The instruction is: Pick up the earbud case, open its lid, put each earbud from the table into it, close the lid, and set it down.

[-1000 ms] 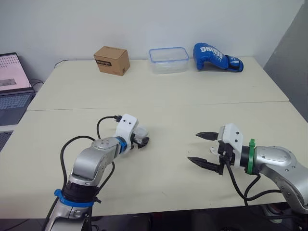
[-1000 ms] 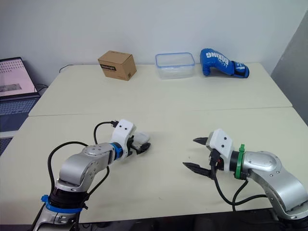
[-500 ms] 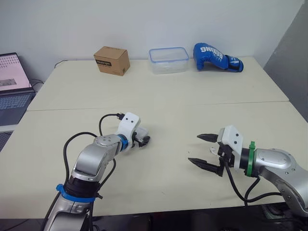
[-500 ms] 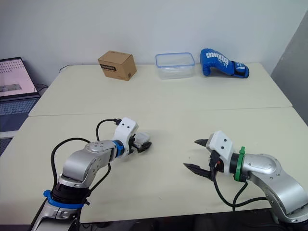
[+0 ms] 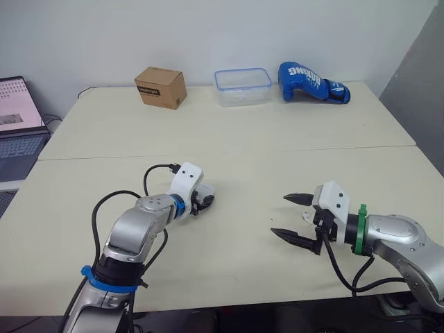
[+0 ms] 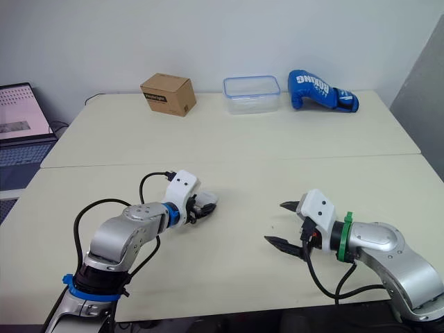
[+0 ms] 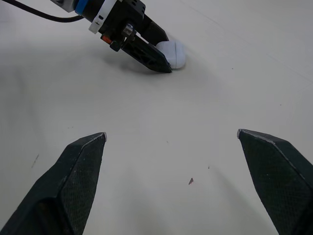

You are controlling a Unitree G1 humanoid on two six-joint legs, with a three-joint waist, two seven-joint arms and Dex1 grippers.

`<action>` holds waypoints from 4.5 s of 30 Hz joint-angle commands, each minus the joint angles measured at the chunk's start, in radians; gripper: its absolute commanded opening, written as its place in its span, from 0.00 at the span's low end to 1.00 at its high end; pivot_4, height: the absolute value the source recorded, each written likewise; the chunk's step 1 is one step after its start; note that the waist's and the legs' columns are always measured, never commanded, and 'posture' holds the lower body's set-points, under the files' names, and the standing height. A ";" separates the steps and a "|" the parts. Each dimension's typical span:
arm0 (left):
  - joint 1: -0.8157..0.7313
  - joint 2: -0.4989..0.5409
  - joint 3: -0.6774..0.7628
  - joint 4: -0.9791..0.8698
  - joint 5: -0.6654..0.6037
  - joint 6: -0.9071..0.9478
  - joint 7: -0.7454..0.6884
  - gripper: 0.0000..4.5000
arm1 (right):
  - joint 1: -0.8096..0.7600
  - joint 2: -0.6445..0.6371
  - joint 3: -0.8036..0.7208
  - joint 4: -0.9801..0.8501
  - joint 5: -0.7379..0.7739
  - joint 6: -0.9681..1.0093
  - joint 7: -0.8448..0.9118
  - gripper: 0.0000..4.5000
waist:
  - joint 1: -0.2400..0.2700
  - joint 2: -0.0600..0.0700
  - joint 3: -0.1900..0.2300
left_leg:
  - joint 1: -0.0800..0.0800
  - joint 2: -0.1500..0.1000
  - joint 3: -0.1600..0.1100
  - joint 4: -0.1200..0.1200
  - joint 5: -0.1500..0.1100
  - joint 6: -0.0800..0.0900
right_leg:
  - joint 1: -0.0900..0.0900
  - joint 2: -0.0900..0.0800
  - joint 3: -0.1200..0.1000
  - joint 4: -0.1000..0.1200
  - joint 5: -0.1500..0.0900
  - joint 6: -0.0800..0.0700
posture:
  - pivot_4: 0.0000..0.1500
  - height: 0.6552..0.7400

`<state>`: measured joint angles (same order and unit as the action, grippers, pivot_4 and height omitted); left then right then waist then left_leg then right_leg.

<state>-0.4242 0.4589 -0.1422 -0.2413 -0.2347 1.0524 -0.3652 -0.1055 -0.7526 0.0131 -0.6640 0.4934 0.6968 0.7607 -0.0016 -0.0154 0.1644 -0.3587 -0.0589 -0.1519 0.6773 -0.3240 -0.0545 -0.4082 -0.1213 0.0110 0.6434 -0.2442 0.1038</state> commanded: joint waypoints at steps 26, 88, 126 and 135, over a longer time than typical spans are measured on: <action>0.088 0.191 0.090 0.165 0.110 -1.194 -0.446 0.61 | -0.481 0.129 -0.140 0.283 0.537 0.620 -0.130 1.00 | -0.002 0.000 0.000 | -0.004 0.000 0.000 0.000 0.000 0.000 | -0.004 -0.001 -0.001 0.000 0.000 -0.001 | 1.00 0.89; 0.059 0.196 -0.029 -0.056 0.032 -1.093 -0.645 0.69 | -0.668 0.474 -0.156 0.486 0.667 0.918 -0.455 0.18 | -0.030 0.002 0.000 | -0.007 0.000 0.003 -0.001 0.000 0.000 | -0.011 0.001 0.003 0.003 0.000 -0.001 | 1.00 0.89; -0.164 0.355 -0.035 0.009 -0.269 -0.323 -0.817 0.79 | -1.021 0.016 0.732 0.367 -0.312 0.170 0.432 0.18 | -0.032 0.002 0.002 | -0.008 0.001 0.003 -0.001 0.000 0.000 | -0.012 0.001 0.003 0.002 0.000 0.000 | 1.00 0.89; -0.189 0.344 -0.066 0.008 -0.241 -0.316 -0.814 0.58 | -1.081 0.120 0.752 0.441 -0.364 0.269 0.445 0.18 | -0.032 0.002 0.002 | -0.009 0.001 0.002 0.000 0.000 0.000 | -0.013 0.001 0.003 0.002 0.000 0.000 | 1.00 0.89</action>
<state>-0.5919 0.8023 -0.2107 -0.2218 -0.4802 0.7362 -1.1708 -1.1562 -0.6416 0.7700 -0.2190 0.1387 0.9479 1.1990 -0.0337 -0.0135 0.1663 -0.3673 -0.0579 -0.1495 0.6769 -0.3237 -0.0547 -0.4212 -0.1199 0.0139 0.6458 -0.2440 0.1036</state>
